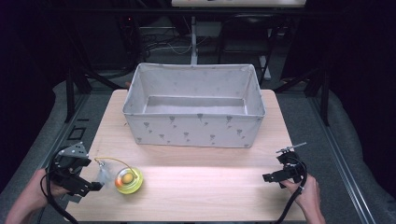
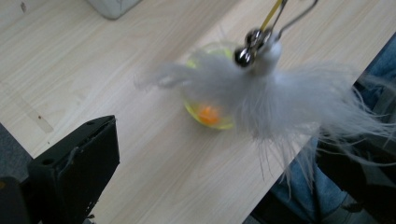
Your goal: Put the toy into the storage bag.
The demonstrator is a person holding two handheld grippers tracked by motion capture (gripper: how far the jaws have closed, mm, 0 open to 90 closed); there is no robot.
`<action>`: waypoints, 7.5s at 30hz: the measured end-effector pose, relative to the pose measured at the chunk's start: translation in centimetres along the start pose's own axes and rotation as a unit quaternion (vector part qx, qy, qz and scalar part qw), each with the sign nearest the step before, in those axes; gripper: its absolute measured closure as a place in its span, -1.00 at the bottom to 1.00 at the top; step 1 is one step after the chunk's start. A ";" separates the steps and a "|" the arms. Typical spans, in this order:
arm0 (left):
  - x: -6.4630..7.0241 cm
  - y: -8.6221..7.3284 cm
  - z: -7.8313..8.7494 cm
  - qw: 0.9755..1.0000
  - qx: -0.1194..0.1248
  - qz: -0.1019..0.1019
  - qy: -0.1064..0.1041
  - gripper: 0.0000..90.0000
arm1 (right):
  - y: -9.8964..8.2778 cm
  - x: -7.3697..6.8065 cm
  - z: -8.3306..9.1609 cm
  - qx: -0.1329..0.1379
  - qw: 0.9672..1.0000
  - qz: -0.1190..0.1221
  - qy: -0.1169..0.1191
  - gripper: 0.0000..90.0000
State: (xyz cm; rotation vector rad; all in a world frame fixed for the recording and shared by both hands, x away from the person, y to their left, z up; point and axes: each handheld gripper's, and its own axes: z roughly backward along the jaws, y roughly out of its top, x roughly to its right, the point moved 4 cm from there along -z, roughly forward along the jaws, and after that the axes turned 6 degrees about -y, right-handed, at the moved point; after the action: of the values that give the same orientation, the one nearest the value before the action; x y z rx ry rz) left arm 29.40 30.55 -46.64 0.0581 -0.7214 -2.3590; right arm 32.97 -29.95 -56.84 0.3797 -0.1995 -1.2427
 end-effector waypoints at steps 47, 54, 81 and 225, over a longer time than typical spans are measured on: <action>3.2 8.7 -1.7 0.991 -0.107 -0.078 0.021 0.30 | -0.4 -0.5 0.0 -0.018 1.000 0.014 0.002 -0.94; 3.2 8.6 -1.8 0.990 -0.117 -0.077 0.024 0.54 | -0.4 -0.5 -0.2 -0.027 0.999 0.020 -0.002 -0.93; 3.5 8.9 -2.1 0.989 -0.122 -0.084 0.022 0.95 | -0.6 -0.6 -0.5 -0.030 0.999 0.014 0.000 -0.92; 2.8 24.5 10.8 0.969 -0.171 -0.153 0.087 0.96 | -0.5 -0.7 -0.2 -0.039 0.999 0.033 -0.011 -0.96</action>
State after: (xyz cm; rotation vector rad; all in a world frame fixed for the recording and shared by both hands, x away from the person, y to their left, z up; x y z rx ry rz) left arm 39.11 18.67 -24.58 0.2380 -0.2253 -2.6987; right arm 32.40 -29.41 -57.16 0.2907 -0.1806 -1.1872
